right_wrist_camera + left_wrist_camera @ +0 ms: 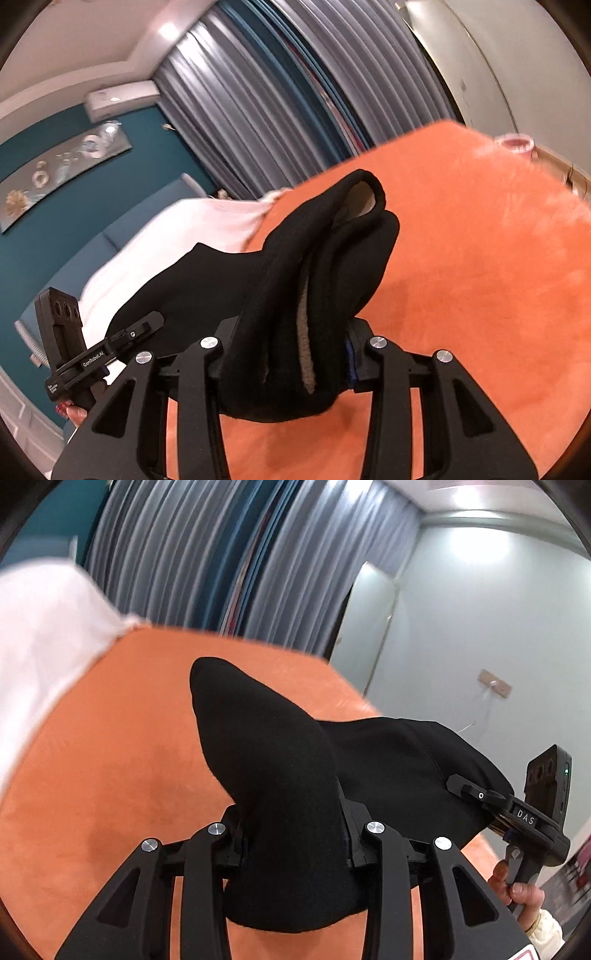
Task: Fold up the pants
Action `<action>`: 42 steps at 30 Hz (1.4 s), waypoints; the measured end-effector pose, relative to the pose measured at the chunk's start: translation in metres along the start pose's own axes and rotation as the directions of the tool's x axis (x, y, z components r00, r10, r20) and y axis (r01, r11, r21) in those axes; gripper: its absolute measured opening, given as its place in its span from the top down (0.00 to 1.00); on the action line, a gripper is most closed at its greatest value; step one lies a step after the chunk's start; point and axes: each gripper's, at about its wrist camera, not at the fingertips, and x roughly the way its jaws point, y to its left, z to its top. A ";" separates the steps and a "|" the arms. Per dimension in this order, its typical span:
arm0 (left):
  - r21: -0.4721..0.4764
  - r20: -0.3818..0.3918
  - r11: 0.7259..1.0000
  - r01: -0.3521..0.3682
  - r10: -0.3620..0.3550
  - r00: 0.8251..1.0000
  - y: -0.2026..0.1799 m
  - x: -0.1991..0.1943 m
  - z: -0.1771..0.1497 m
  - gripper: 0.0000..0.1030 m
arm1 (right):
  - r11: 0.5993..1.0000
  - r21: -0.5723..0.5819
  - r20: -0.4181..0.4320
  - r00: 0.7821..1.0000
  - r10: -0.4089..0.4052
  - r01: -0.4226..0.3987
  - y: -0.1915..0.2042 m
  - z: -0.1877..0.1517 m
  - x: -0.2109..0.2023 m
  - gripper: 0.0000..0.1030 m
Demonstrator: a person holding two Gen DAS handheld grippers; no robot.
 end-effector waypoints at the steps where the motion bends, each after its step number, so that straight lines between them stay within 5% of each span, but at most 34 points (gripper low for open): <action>1: -0.021 -0.046 1.000 -0.019 0.018 0.999 0.020 0.033 -0.011 0.66 | 0.999 0.025 -0.043 0.999 -0.029 0.030 -0.016 -0.011 0.026 0.62; 3: -0.071 -0.180 0.994 -0.080 0.066 0.981 0.057 0.092 -0.043 0.64 | 0.988 0.076 -0.197 0.974 -0.117 0.134 -0.058 -0.045 0.085 0.58; 4: -0.089 -0.277 0.985 -0.146 0.117 0.954 0.074 0.120 -0.068 0.51 | 0.983 0.083 -0.239 0.961 -0.141 0.164 -0.073 -0.064 0.101 0.43; 5: -0.116 -0.288 0.980 -0.162 0.123 0.950 0.086 0.130 -0.084 0.35 | 0.991 0.097 -0.169 0.983 -0.076 0.093 -0.081 -0.074 0.095 0.37; 7: -0.219 -0.154 0.975 -0.033 -0.001 0.988 0.103 0.108 -0.096 0.29 | 0.987 0.125 -0.166 0.983 -0.082 0.104 -0.081 -0.067 0.084 0.29; 8: -0.283 -0.161 0.959 -0.028 -0.019 0.987 0.112 0.100 -0.093 0.26 | 0.981 0.129 -0.149 0.981 -0.123 0.143 -0.082 -0.065 0.076 0.18; 9: -0.316 -0.153 0.948 -0.036 -0.014 0.988 0.118 0.093 -0.092 0.26 | 0.980 0.125 -0.128 0.982 -0.139 0.155 -0.083 -0.067 0.068 0.16; 15: -0.281 -0.068 0.945 -0.168 0.155 0.986 0.112 -0.002 -0.103 0.26 | 0.965 0.211 -0.067 0.988 -0.142 0.153 -0.085 -0.097 -0.010 0.17; 22: -0.037 -0.024 0.919 -0.392 0.391 0.920 0.031 -0.083 -0.136 0.18 | 0.967 0.085 -0.051 0.970 -0.237 0.240 -0.033 -0.142 -0.079 0.17; 28: 0.029 -0.053 0.904 -0.426 0.427 0.903 -0.013 -0.106 -0.175 0.16 | 0.955 0.005 -0.069 0.953 -0.295 0.296 -0.014 -0.185 -0.093 0.17; 37: 0.047 -0.129 0.904 -0.424 0.426 0.895 -0.021 -0.107 -0.218 0.16 | 0.938 0.002 -0.125 0.931 -0.344 0.347 -0.001 -0.225 -0.101 0.16; 42: 0.103 -0.134 0.841 -0.531 0.541 0.830 -0.031 -0.107 -0.212 0.16 | 0.907 -0.084 -0.103 0.901 -0.421 0.413 0.024 -0.236 -0.109 0.16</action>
